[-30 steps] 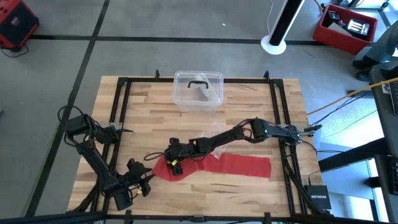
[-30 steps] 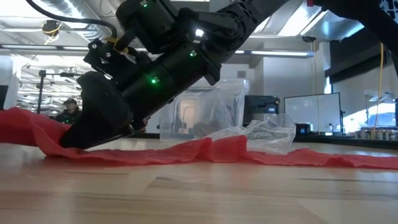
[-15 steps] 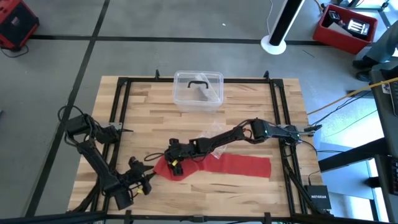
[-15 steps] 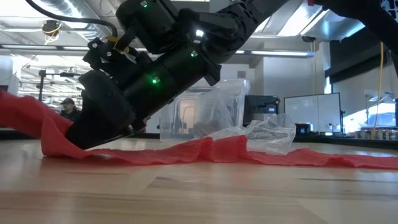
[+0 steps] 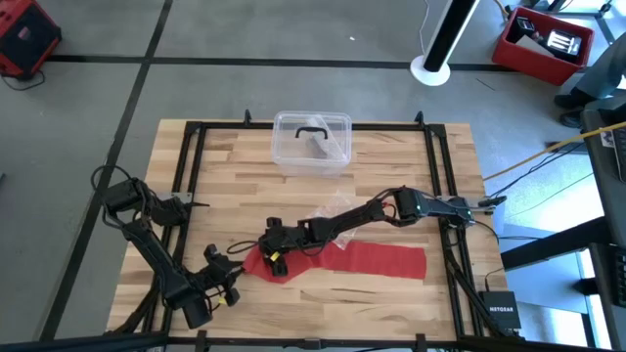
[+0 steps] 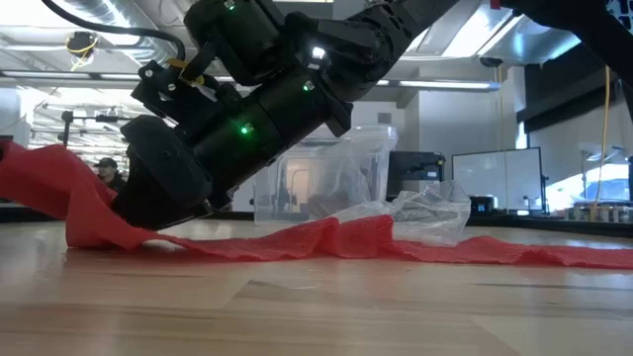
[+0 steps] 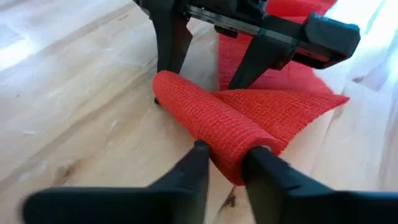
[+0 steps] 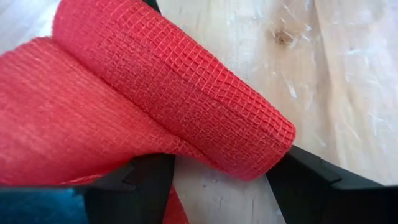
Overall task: Roll bandage
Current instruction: Roll the red bandage
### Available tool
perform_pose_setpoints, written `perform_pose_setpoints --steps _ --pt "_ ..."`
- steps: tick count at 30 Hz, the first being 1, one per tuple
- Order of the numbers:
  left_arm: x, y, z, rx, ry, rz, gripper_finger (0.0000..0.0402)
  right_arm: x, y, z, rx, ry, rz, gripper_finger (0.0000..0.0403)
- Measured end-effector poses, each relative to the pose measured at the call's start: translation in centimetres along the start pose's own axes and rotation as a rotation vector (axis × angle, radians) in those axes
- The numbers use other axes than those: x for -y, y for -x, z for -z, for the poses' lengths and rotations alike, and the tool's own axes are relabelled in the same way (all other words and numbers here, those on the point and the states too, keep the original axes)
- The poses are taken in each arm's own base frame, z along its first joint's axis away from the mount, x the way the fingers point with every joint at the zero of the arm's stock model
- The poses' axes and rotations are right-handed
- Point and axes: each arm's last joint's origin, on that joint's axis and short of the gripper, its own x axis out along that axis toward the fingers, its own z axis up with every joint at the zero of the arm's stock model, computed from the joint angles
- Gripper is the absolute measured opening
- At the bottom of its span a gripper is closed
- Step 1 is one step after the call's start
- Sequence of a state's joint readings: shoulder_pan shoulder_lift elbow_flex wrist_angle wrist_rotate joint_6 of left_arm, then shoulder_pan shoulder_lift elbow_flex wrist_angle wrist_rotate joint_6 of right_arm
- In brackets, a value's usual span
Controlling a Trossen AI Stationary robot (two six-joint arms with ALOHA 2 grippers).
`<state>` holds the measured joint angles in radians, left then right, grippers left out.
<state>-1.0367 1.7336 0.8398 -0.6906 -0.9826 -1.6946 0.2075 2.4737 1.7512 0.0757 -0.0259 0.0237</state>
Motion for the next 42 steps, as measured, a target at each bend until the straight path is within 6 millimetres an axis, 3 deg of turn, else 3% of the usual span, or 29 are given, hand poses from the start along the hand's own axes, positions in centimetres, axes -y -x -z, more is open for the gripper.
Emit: perform_pose_setpoints --steps 2,8,12,17,21,26,30,35,42 --pt "-0.1 0.0 0.0 -0.011 -0.033 -0.009 0.0018 0.0 0.3 -0.2 -0.011 0.002 0.028 0.0238" --pt "0.6 1.3 -2.0 -0.023 -0.126 -0.073 0.0007 -0.1 3.9 -2.3 -0.136 0.08 0.049 0.0238" --pt "1.3 2.9 -5.2 -0.001 -0.216 -0.128 0.0008 -0.2 8.7 -5.6 -0.167 0.114 0.073 0.0238" --pt "2.0 4.3 -9.3 0.114 -0.377 -0.183 0.0004 -0.4 13.6 -7.2 -0.258 0.13 0.149 0.0238" --pt "2.6 5.4 -13.0 0.239 -0.484 -0.224 0.0007 -1.4 19.5 -9.3 -0.268 0.148 0.161 0.0238" --pt "2.9 6.8 -19.2 0.305 -0.566 -0.242 0.0004 -2.6 25.9 -9.1 -0.264 0.179 0.119 0.0238" --pt "1.6 8.5 -24.7 0.321 -0.585 -0.266 0.0004 -2.5 31.5 -7.5 -0.184 0.129 0.093 0.0238" --pt "-2.0 11.2 -31.1 0.381 -0.577 -0.32 0.0003 -2.0 37.6 -5.3 -0.057 0.072 0.168 0.0238" --pt "-6.1 15.1 -37.6 0.46 -0.571 -0.338 0.0002 -1.5 44.3 -5.4 0.182 0.092 0.264 0.0238"
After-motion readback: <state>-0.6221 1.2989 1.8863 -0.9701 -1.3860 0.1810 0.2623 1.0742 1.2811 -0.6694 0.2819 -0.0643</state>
